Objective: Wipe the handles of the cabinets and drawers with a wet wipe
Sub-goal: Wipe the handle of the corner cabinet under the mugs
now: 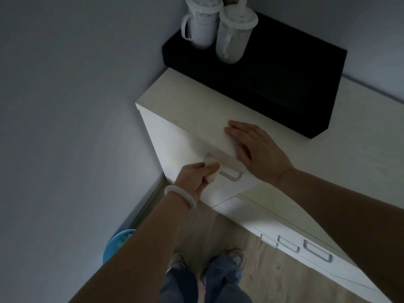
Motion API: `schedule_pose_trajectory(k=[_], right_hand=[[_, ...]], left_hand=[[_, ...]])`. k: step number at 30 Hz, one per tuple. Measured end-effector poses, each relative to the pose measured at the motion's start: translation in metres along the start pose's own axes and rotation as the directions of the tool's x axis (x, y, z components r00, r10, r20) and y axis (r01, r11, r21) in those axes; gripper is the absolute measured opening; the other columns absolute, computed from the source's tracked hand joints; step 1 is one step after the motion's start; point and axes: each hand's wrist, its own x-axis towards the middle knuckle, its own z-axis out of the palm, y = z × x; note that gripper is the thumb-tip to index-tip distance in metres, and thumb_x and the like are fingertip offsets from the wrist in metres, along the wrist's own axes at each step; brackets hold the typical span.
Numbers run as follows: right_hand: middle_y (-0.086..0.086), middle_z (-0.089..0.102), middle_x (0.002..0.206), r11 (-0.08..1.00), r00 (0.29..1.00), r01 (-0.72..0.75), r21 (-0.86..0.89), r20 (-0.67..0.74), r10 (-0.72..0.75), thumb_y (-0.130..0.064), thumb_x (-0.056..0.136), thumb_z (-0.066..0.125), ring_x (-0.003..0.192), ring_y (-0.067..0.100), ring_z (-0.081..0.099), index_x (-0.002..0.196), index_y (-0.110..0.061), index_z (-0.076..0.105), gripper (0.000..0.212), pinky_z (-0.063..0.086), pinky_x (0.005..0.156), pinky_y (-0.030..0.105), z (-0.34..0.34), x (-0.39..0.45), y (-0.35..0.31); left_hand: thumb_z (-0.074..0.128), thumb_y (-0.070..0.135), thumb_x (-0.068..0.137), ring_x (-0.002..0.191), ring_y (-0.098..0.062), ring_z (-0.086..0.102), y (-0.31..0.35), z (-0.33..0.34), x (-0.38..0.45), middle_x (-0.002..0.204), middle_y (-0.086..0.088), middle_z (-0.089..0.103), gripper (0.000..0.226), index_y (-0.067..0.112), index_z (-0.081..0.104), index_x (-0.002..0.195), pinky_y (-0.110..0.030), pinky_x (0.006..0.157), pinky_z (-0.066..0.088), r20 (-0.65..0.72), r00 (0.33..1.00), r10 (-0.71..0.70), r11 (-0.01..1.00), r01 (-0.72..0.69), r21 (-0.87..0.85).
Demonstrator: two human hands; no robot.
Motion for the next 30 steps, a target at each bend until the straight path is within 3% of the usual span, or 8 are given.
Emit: schedule_pose_trajectory(k=[3, 6, 9, 13, 16, 22, 26, 30], right_hand=[[-0.003, 0.038, 0.152, 1.000, 1.000, 0.011, -0.002, -0.012, -0.011, -0.030, 0.099, 0.036, 0.139, 0.013, 0.034, 0.146, -0.019, 0.040, 0.049, 0.025, 0.117, 0.031, 0.000, 0.000, 0.000], [-0.003, 0.039, 0.152, 1.000, 1.000, 0.016, -0.003, -0.022, -0.016, -0.028, 0.099, 0.038, 0.138, 0.012, 0.034, 0.145, -0.019, 0.041, 0.048, 0.024, 0.116, 0.028, 0.000, 0.001, 0.000], [-0.003, 0.038, 0.152, 1.000, 1.000, 0.011, -0.005, -0.013, -0.011, -0.029, 0.099, 0.039, 0.139, 0.012, 0.033, 0.146, -0.020, 0.041, 0.048, 0.024, 0.116, 0.028, 0.000, 0.001, 0.000], [-0.003, 0.037, 0.153, 1.000, 1.000, -0.006, -0.009, -0.003, 0.005, -0.032, 0.098, 0.035, 0.139, 0.012, 0.033, 0.146, -0.021, 0.040, 0.050, 0.028, 0.116, 0.035, 0.000, 0.001, -0.001], [-0.003, 0.037, 0.153, 1.000, 1.000, -0.007, -0.010, 0.007, 0.007, -0.033, 0.098, 0.032, 0.139, 0.012, 0.033, 0.146, -0.021, 0.039, 0.050, 0.031, 0.115, 0.039, 0.000, 0.000, -0.001], [-0.004, 0.036, 0.153, 1.000, 1.000, -0.003, -0.004, 0.001, 0.003, -0.032, 0.099, 0.036, 0.140, 0.012, 0.031, 0.147, -0.022, 0.038, 0.049, 0.026, 0.117, 0.035, 0.000, 0.000, 0.000], [-0.005, 0.036, 0.153, 1.000, 1.000, -0.013, -0.011, 0.003, 0.013, -0.032, 0.098, 0.034, 0.140, 0.012, 0.031, 0.147, -0.023, 0.038, 0.049, 0.027, 0.116, 0.036, -0.001, -0.001, -0.001], [-0.005, 0.036, 0.153, 1.000, 1.000, -0.021, -0.002, 0.006, 0.021, -0.033, 0.098, 0.033, 0.140, 0.011, 0.031, 0.147, -0.022, 0.039, 0.051, 0.025, 0.117, 0.032, -0.001, 0.000, -0.003]], left_hand=[[0.073, 0.000, 0.079, 0.060, -0.007, 0.062, 0.006, -0.007, 0.004, 0.077, -0.005, 0.070, 0.023, -0.006, 0.067, 0.100, -0.017, 0.062, 0.053, -0.114, 0.993, 0.041, 0.997, -0.047, -0.058], [0.074, 0.003, 0.079, 0.063, -0.013, 0.059, 0.002, -0.011, 0.007, 0.071, -0.007, 0.067, 0.026, -0.004, 0.066, 0.103, -0.027, 0.078, 0.057, -0.273, 0.954, 0.122, 0.981, -0.157, -0.111], [0.076, 0.013, 0.080, 0.065, -0.017, 0.061, -0.009, -0.002, 0.005, 0.058, -0.002, 0.063, 0.016, 0.001, 0.069, 0.087, -0.035, 0.088, 0.055, -0.329, 0.930, 0.166, 0.981, -0.191, -0.044], [0.075, 0.012, 0.081, 0.073, -0.022, 0.066, -0.036, 0.025, -0.010, 0.068, -0.006, 0.069, 0.015, 0.001, 0.066, 0.077, -0.036, 0.087, 0.056, -0.233, 0.972, 0.018, 0.999, -0.027, -0.037], [0.071, 0.005, 0.083, 0.064, -0.016, 0.067, -0.046, 0.038, -0.020, 0.067, -0.006, 0.070, 0.010, -0.002, 0.065, 0.079, -0.033, 0.084, 0.056, -0.162, 0.985, -0.064, 0.993, 0.047, -0.108], [0.077, 0.007, 0.077, 0.066, -0.017, 0.066, -0.007, 0.000, 0.003, 0.062, -0.003, 0.070, 0.016, -0.002, 0.068, 0.086, -0.035, 0.088, 0.055, -0.320, 0.945, 0.069, 0.991, -0.103, -0.089], [0.076, 0.009, 0.079, 0.065, -0.019, 0.061, -0.022, 0.019, -0.007, 0.058, -0.004, 0.064, 0.014, 0.001, 0.066, 0.073, -0.036, 0.089, 0.055, -0.252, 0.967, 0.028, 1.000, -0.028, 0.007], [0.076, 0.004, 0.078, 0.080, -0.026, 0.069, -0.022, 0.021, -0.009, 0.083, -0.015, 0.072, 0.015, -0.005, 0.068, 0.087, -0.034, 0.087, 0.057, -0.163, 0.987, -0.015, 1.000, 0.017, 0.010]])
